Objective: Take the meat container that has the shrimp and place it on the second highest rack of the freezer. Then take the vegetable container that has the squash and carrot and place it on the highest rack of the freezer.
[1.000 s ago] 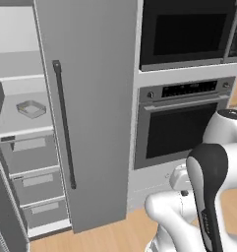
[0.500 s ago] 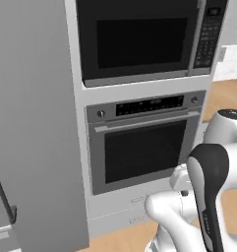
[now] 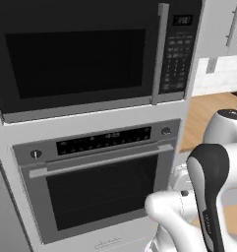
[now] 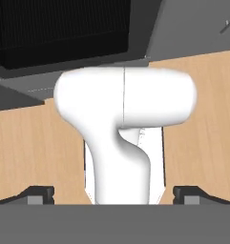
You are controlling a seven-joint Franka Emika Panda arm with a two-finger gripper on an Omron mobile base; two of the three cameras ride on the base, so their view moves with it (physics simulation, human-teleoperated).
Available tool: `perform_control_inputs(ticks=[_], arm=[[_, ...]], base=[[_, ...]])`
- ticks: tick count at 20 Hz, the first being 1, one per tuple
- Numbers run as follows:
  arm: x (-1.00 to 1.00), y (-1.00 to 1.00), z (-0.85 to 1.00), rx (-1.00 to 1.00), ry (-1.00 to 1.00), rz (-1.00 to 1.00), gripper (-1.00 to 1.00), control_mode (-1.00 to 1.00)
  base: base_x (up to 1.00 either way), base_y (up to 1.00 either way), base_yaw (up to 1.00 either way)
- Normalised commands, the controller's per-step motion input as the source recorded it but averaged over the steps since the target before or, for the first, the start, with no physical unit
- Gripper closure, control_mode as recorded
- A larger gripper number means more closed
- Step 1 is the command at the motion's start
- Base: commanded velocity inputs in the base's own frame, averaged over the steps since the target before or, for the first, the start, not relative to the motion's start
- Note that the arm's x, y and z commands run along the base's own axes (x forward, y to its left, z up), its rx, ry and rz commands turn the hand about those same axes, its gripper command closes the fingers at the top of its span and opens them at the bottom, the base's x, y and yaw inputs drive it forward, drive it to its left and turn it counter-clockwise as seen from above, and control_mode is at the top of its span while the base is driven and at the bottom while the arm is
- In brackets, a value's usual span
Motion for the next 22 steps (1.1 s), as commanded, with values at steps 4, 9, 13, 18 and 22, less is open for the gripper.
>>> perform_control_inputs(ticks=[4,9,13,18,22], arm=[[0.0,0.0,0.0,0.0,0.0,0.0,-1.0,1.0],[0.0,0.0,0.0,0.0,0.0,0.0,-1.0,1.0],[0.0,0.0,0.0,0.0,0.0,0.0,-1.0,1.0],[0.0,0.0,0.0,0.0,0.0,0.0,-1.0,1.0],[0.0,0.0,0.0,0.0,0.0,0.0,-1.0,1.0]], base=[[0.69,-0.89,0.09],[0.54,-0.96,0.13],[0.03,-1.0,0.21],[0.0,-0.98,0.22],[0.0,-0.83,0.2]])
